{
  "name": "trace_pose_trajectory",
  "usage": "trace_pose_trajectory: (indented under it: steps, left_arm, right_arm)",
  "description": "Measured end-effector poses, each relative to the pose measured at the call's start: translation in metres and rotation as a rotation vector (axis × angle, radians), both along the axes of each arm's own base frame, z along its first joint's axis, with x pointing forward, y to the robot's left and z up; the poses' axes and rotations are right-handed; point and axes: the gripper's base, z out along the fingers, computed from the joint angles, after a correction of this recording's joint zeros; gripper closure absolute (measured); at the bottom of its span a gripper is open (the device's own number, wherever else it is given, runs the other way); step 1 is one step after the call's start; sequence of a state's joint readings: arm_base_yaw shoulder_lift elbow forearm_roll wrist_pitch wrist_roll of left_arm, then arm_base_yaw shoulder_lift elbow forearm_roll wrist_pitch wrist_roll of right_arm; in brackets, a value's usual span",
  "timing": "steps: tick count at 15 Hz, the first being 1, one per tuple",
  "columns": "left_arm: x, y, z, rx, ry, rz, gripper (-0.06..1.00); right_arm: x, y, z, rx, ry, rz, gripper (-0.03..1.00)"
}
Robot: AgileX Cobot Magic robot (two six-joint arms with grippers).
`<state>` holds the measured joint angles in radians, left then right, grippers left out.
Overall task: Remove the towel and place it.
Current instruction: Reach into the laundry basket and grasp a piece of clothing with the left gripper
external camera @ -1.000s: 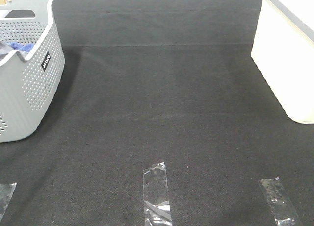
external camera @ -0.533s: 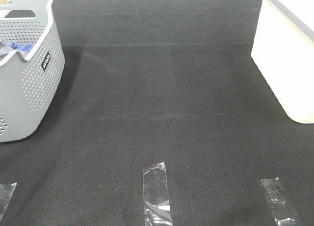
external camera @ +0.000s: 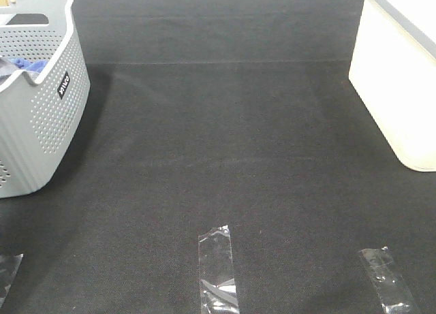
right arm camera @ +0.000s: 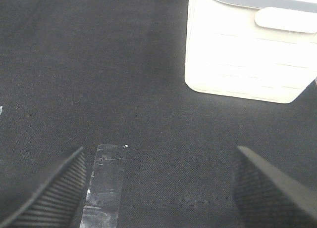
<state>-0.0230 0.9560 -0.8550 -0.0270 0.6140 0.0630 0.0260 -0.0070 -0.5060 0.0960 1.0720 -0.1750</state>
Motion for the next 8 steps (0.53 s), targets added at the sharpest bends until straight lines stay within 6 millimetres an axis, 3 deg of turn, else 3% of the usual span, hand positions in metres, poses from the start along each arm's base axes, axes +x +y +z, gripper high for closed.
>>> trace_pose_trajectory:
  steps: [6,7,8]
  left_arm:
    - [0.101,0.013,0.000,0.045,0.196,0.191,0.33]
    - [0.116,0.015,-0.006,0.067,0.240,0.210,0.34]
    - [0.116,0.015,-0.006,0.067,0.240,0.210,0.34]
  right_arm:
    - [0.000,0.000,0.000,0.000,0.000,0.000,0.21]
    - [0.000,0.000,0.000,0.000,0.000,0.000,0.21]
    - [0.000,0.000,0.000,0.000,0.000,0.000,0.21]
